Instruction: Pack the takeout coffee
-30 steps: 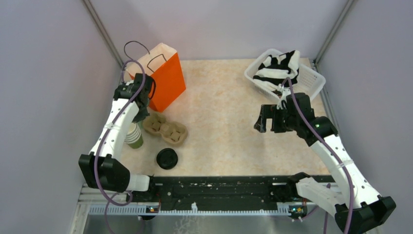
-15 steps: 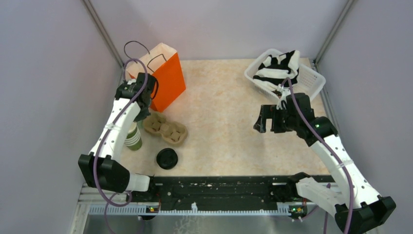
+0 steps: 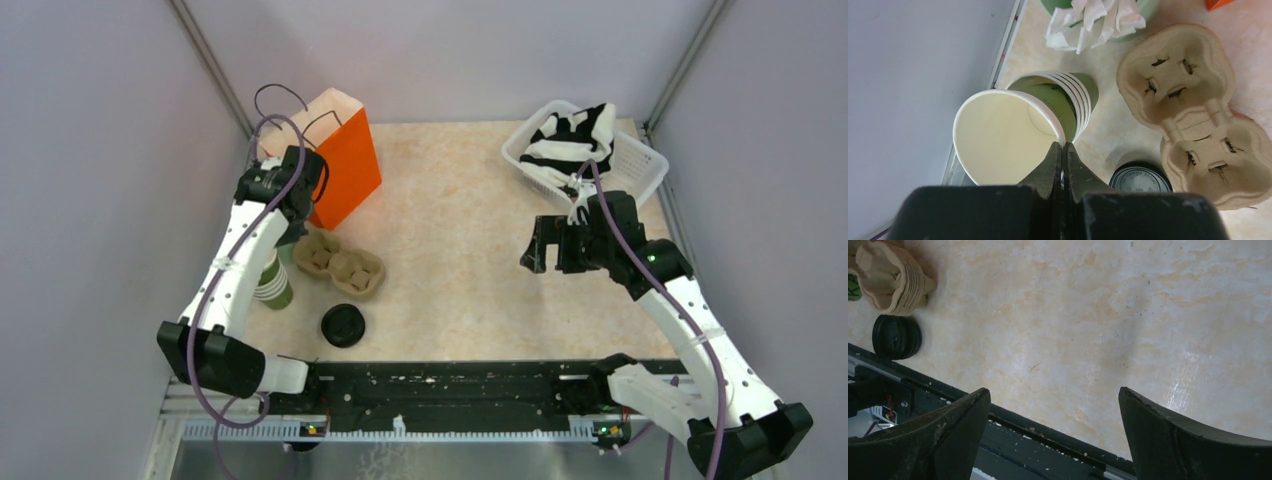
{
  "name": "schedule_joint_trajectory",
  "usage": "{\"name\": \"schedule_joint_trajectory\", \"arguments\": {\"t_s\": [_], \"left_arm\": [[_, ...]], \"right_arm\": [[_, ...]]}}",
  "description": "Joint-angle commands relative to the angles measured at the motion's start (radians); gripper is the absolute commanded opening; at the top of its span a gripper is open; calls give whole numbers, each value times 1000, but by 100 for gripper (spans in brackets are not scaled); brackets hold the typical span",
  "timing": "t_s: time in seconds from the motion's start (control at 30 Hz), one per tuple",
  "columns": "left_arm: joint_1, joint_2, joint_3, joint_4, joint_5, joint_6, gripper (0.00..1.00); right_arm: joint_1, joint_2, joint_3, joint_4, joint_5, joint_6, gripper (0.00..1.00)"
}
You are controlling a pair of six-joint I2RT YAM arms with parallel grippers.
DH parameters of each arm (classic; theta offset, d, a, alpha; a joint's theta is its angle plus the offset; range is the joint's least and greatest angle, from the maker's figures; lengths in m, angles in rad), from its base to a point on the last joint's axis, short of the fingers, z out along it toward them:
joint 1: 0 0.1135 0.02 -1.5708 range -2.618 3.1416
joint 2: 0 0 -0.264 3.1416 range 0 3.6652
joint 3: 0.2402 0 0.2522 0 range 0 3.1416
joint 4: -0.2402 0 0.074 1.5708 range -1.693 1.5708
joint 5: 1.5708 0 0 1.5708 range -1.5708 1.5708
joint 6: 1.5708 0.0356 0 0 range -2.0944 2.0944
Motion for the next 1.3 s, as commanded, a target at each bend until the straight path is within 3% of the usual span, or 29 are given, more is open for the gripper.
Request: {"name": "schedule_joint_trajectory", "arguments": {"t_s": [0.0, 0.53, 0.67, 0.87, 0.97, 1.03, 1.13, 1.2, 1.27], "left_arm": [[-2, -12, 106, -48, -33, -6, 0], [7, -74, 324, -48, 54, 76, 0], [6, -143, 312, 101, 292, 170, 0], [-11, -309, 116, 413, 779, 263, 0], [-85, -319, 19, 536, 900, 261, 0], [-206, -265, -11, 554, 831, 257, 0], [-489, -147, -10, 542, 504, 265, 0], [-573, -45, 9, 533, 367, 277, 0], [-611, 46, 19, 562, 344, 280, 0]], "right_arm": [[-5, -10, 12, 25, -12, -11, 99], [-4, -11, 20, 9, -2, 9, 99], [-4, -20, 15, 9, 2, 20, 99], [-4, -42, -2, 11, 10, 52, 99], [-4, -69, -18, 8, 26, 70, 99], [-4, -85, -29, 3, 40, 80, 99], [-4, -109, -28, -20, 61, 95, 99], [-4, -131, -15, -47, 83, 107, 99], [-4, -156, 1, -81, 115, 119, 99]]}}
